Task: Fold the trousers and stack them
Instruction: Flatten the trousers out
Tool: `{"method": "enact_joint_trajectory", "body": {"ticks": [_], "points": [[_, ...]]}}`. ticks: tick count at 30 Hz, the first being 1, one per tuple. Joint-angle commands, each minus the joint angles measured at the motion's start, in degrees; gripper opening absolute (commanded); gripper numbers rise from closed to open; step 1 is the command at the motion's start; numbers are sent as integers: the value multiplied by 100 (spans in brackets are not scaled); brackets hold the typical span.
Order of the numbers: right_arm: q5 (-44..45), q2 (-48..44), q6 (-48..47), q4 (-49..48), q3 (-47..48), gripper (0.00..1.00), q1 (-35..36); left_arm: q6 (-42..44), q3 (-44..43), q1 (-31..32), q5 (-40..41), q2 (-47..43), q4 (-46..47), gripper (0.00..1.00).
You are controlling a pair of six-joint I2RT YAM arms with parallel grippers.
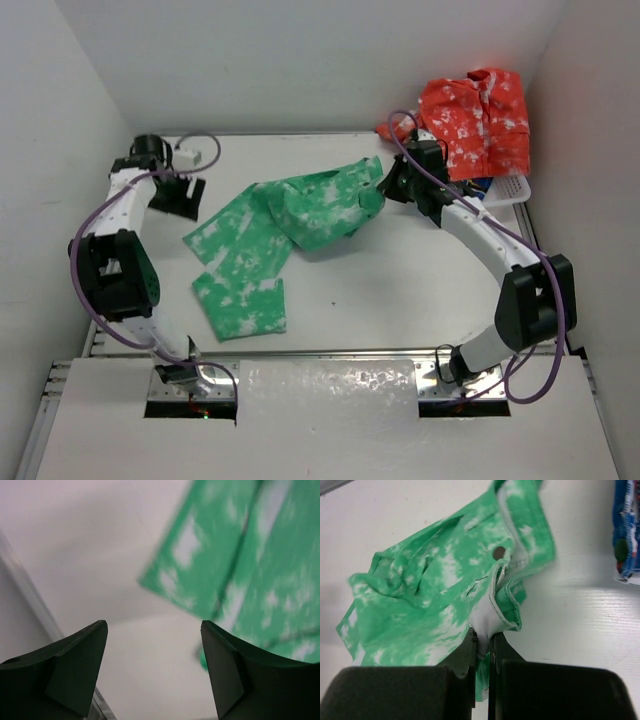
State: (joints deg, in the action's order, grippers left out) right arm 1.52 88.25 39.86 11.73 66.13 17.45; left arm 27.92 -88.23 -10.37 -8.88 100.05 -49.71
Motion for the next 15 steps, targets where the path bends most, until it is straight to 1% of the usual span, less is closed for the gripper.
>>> {"method": "enact_joint_trajectory", "body": {"ticks": [1, 2, 3, 6, 9, 11, 12, 13, 15], "points": [[94, -176, -312, -82, 339, 0, 92, 292, 1287, 167, 246, -468, -839, 73], [103, -176, -338, -91, 348, 0, 92, 336, 1543, 167, 229, -565, -812, 74], [129, -168, -356, -100, 357, 0, 92, 406, 1989, 176, 73, -592, -768, 76], [129, -168, -461, -74, 401, 0, 92, 381, 2458, 254, -25, -592, -479, 78], [217, -185, -558, 14, 410, 0, 92, 170, 2381, 334, -332, -268, -434, 78], [252, -203, -602, 49, 401, 0, 92, 143, 2424, 456, -141, -21, -321, 77], [270, -220, -611, 58, 401, 0, 92, 135, 2485, 466, 295, 49, -241, 77], [287, -246, -637, 67, 401, 0, 83, 135, 2564, 475, 500, 180, -180, 75], [357, -273, -672, 58, 383, 0, 100, 178, 2757, 413, 808, 321, -144, 68]]}}
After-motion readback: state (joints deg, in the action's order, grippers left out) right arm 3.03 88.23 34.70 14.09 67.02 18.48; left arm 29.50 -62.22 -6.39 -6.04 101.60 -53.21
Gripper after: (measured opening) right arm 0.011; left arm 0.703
